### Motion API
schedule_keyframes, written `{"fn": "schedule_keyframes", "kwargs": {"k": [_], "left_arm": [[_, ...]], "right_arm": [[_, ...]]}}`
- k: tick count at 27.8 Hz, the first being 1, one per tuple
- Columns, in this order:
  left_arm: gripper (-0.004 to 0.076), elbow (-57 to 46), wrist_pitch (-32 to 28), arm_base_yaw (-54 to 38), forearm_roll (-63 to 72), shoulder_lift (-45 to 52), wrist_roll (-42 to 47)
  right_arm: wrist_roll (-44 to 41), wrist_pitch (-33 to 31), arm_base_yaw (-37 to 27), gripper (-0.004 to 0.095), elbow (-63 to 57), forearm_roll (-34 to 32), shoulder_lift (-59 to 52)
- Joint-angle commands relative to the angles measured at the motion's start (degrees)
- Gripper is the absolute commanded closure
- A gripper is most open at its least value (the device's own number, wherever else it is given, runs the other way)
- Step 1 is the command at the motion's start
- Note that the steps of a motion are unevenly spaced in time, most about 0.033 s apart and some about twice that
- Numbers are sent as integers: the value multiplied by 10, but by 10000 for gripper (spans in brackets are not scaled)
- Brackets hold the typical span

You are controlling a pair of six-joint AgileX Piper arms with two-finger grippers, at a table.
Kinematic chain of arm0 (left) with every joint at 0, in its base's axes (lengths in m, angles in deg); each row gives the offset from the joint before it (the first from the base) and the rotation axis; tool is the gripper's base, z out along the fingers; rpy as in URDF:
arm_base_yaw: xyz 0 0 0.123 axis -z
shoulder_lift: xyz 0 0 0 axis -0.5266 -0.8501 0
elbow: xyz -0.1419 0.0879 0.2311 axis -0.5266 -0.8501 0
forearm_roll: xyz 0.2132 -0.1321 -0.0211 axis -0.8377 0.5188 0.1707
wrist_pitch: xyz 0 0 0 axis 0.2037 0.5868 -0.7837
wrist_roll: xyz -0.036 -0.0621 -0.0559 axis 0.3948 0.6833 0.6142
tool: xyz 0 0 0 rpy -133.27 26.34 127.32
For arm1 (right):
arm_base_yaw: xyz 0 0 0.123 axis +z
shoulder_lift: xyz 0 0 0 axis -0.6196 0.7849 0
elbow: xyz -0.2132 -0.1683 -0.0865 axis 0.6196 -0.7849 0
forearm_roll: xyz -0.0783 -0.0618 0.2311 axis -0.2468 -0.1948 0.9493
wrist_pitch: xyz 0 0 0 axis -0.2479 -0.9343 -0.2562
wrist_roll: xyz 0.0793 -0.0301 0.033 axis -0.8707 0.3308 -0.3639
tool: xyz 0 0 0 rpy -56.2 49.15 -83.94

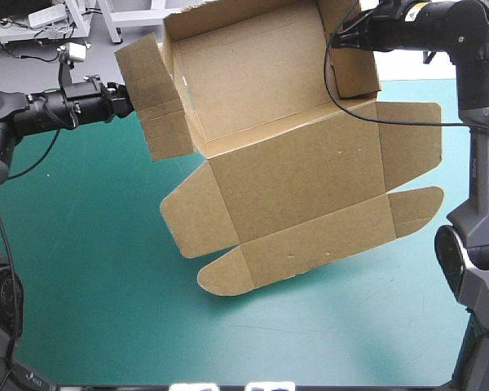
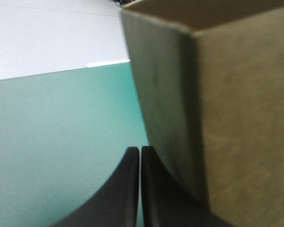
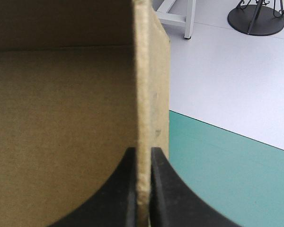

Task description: Fold the box

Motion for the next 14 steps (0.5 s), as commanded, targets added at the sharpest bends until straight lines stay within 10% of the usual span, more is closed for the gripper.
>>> {"fn": "schedule_keyframes", "kwargs": {"k": [1, 14], "left_arm": [[679, 48, 42, 1, 31, 46, 7], [387, 49, 42, 60, 15, 57, 51]], "right_arm": [[-3, -2, 0, 931, 16, 16, -30], [-2, -2, 0, 931, 16, 2, -30]]}}
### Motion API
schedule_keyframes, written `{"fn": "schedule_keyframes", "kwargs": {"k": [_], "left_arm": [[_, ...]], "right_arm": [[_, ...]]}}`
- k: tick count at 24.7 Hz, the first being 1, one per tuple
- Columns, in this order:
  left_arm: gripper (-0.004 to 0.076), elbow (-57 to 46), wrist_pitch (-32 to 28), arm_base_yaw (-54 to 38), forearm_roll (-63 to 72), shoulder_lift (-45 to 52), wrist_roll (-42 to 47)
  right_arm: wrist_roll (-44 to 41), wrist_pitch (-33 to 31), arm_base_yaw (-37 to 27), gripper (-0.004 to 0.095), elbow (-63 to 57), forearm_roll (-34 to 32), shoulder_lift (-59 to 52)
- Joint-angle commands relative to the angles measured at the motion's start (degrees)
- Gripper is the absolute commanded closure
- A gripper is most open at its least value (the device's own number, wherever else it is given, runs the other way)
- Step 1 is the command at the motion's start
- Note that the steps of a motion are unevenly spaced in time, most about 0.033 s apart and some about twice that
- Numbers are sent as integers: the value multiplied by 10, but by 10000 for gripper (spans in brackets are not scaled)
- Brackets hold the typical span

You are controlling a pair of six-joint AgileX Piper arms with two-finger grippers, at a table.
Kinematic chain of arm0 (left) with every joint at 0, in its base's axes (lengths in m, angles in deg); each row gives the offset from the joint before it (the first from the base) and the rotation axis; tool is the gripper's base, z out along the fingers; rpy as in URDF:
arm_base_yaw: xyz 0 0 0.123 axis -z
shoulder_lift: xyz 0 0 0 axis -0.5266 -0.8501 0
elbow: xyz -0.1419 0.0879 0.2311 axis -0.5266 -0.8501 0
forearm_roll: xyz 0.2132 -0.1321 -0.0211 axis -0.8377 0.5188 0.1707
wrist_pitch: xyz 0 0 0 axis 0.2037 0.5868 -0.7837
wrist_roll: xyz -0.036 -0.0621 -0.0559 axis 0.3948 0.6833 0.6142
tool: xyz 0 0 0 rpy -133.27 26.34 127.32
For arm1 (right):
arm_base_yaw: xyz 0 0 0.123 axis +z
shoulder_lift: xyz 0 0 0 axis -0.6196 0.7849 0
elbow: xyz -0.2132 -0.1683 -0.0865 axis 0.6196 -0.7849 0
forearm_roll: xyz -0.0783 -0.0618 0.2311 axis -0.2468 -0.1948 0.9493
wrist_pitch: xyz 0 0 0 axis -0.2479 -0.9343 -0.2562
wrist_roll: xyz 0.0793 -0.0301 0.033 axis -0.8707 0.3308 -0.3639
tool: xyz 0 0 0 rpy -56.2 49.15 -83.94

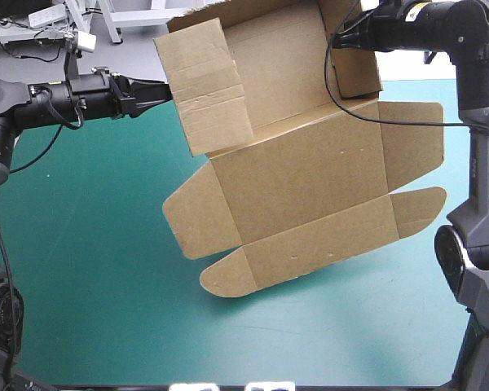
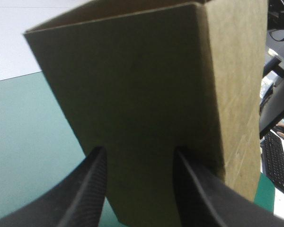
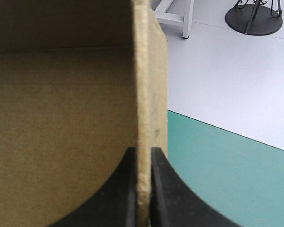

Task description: Fold the box

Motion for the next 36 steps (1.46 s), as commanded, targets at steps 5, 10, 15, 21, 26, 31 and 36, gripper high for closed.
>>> {"fn": "schedule_keyframes", "kwargs": {"k": [5, 10, 15, 21, 26, 31, 36], "left_arm": [[387, 18, 32, 25, 45, 34, 6], [387, 18, 32, 25, 44, 41, 6], [387, 18, 25, 25, 22, 41, 6], [387, 18, -35, 25, 6, 41, 6], [387, 18, -97, 25, -33, 41, 22], [388, 18, -136, 25, -42, 41, 27], [415, 18, -167, 25, -110, 41, 52]], "right_arm": [[-2, -2, 0, 931, 16, -13, -30], [-2, -2, 0, 931, 16, -16, -30], [-13, -2, 1, 931, 16, 13, -30], [-26, -2, 6, 930, 16, 32, -30], [-28, -2, 36, 929, 16, 29, -26], [-47, -2, 86, 929, 16, 11, 0], [-53, -2, 118, 929, 16, 15, 14]]}}
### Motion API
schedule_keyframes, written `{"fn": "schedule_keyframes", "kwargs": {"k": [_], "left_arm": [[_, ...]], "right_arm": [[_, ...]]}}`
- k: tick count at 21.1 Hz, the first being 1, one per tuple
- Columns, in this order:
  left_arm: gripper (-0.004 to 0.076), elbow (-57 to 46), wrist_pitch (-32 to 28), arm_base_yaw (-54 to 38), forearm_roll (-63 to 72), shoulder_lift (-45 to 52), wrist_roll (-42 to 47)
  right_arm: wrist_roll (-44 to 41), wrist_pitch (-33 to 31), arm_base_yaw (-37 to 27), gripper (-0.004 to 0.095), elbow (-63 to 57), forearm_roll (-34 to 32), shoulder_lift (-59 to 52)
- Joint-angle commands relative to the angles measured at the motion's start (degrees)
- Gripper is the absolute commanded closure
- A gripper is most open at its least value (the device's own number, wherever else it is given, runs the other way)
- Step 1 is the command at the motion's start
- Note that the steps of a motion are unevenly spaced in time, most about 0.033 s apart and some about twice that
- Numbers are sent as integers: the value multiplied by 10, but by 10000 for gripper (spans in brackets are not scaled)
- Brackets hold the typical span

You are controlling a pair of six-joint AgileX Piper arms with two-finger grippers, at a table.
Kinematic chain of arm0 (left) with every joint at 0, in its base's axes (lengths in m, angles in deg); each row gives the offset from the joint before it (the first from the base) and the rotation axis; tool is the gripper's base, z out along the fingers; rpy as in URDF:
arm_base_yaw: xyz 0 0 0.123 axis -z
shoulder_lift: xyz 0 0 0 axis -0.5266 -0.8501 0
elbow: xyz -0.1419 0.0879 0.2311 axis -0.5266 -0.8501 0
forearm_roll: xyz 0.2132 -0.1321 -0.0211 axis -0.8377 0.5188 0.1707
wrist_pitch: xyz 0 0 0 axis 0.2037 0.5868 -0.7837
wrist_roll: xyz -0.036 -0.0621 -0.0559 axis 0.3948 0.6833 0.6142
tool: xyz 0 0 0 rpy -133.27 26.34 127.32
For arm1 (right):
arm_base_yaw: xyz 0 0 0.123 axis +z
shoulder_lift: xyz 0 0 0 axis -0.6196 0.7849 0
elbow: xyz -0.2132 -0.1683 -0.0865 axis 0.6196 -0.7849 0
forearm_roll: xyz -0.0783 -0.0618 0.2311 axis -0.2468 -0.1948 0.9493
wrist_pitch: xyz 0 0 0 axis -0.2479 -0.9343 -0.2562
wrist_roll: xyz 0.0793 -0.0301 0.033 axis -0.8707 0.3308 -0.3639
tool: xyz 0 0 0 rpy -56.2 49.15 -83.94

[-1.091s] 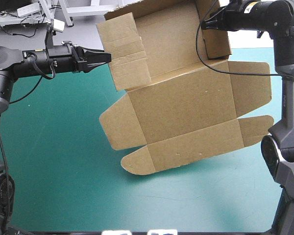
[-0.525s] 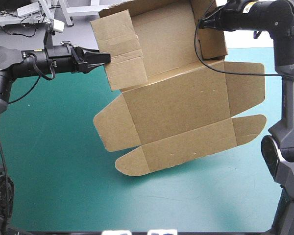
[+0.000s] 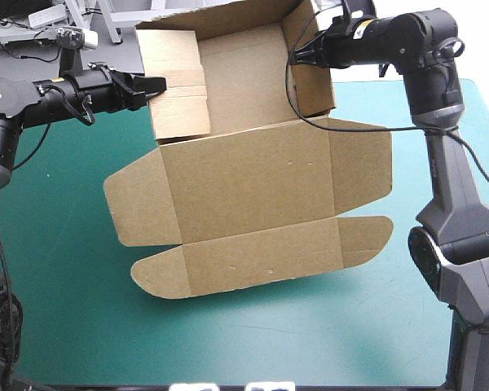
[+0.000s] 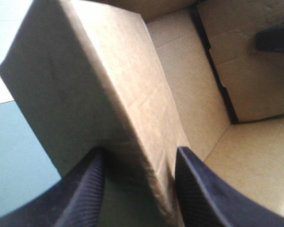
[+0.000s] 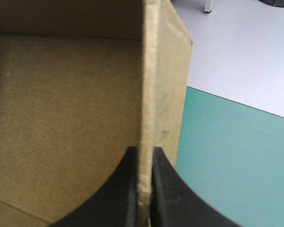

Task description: Fold the box

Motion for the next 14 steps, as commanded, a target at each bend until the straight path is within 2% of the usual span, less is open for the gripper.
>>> {"fn": "schedule_keyframes", "kwargs": {"k": [1, 3, 4, 6, 9, 11, 14], "left_arm": [[444, 18, -40, 5, -1, 25, 23], [494, 18, -48, 5, -25, 25, 32], [543, 18, -52, 5, -38, 25, 43], [715, 18, -57, 7, -71, 24, 65], [729, 18, -62, 41, -205, 24, 143], [729, 18, -59, 70, -254, 24, 163], [729, 18, -29, 115, -356, 16, 199]], "right_arm": [[2, -3, 30, 929, 16, 62, -26], [-6, -3, 42, 929, 16, 62, -25], [-11, -3, 48, 929, 16, 62, -25], [-25, -3, 63, 929, 16, 62, -25], [-48, -4, 80, 929, 16, 58, -24], [-59, -4, 80, 929, 16, 49, -19], [-70, -6, 80, 928, -53, 22, -16]]}}
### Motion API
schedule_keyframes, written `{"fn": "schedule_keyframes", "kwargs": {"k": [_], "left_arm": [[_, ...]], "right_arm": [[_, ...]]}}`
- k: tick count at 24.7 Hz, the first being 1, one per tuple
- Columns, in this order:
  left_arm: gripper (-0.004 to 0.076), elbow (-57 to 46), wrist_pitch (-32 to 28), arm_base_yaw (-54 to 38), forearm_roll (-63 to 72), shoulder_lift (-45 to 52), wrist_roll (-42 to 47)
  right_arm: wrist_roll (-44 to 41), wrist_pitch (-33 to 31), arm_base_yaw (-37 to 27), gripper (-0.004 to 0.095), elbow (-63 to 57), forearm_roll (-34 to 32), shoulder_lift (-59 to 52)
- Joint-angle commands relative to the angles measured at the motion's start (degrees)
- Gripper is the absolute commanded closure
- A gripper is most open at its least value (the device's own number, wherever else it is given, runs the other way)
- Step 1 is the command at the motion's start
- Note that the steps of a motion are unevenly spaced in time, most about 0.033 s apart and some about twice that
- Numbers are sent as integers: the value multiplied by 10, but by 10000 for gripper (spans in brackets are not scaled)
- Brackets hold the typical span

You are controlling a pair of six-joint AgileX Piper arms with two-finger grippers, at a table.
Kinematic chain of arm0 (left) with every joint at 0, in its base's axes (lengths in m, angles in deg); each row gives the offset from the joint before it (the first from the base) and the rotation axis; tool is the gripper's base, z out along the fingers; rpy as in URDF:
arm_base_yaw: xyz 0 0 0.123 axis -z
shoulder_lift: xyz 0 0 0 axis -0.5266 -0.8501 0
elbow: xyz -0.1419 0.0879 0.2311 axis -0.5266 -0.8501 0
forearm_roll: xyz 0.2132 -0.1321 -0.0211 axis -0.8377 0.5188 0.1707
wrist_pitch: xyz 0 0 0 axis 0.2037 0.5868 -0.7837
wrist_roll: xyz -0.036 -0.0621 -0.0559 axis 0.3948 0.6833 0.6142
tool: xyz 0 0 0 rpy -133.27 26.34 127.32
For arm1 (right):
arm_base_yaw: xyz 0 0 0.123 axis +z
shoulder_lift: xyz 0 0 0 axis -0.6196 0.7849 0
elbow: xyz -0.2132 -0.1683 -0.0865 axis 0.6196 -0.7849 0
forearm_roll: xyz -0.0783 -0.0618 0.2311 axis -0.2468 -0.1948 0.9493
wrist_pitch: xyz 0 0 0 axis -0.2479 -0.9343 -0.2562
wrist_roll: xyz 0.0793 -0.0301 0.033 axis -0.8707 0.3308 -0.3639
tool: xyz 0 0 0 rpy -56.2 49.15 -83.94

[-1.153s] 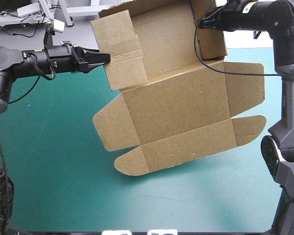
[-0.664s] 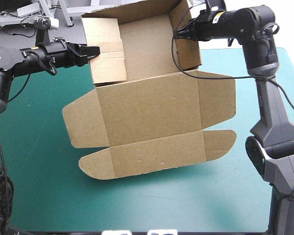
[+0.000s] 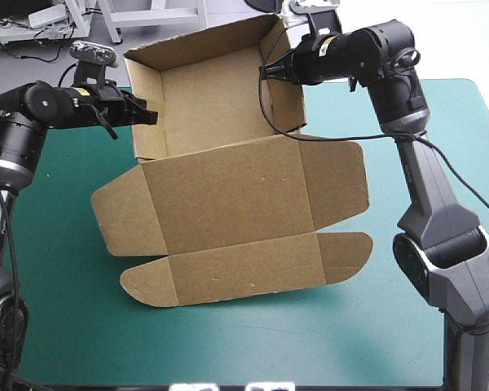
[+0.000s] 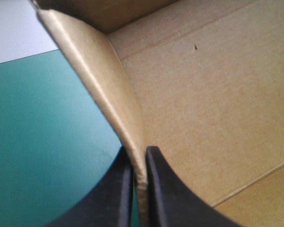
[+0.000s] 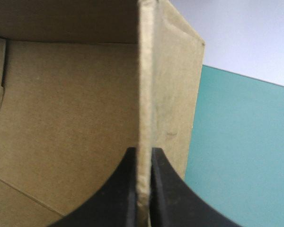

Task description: Fold the box

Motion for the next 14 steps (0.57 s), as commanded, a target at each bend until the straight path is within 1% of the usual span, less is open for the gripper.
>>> {"fn": "schedule_keyframes", "kwargs": {"k": [1, 2, 4, 6, 11, 14], "left_arm": [[729, 18, 36, 41, -20, 11, 17], [729, 18, 63, 49, -52, -3, 29], [729, 18, 96, 53, -69, -28, 33], [729, 18, 115, 54, -67, -57, 33], [729, 18, 121, 54, -67, -100, 36], [729, 18, 118, 54, -75, -119, 36]], "right_arm": [[1, -5, 13, 927, -58, 71, -28], [3, -5, 13, 927, -104, 69, -28], [8, -5, 13, 927, -172, 52, -28], [12, -5, 13, 927, -233, 27, -28], [26, 4, 13, 928, -324, -17, -27], [30, 35, 13, 928, -368, -29, -26]]}}
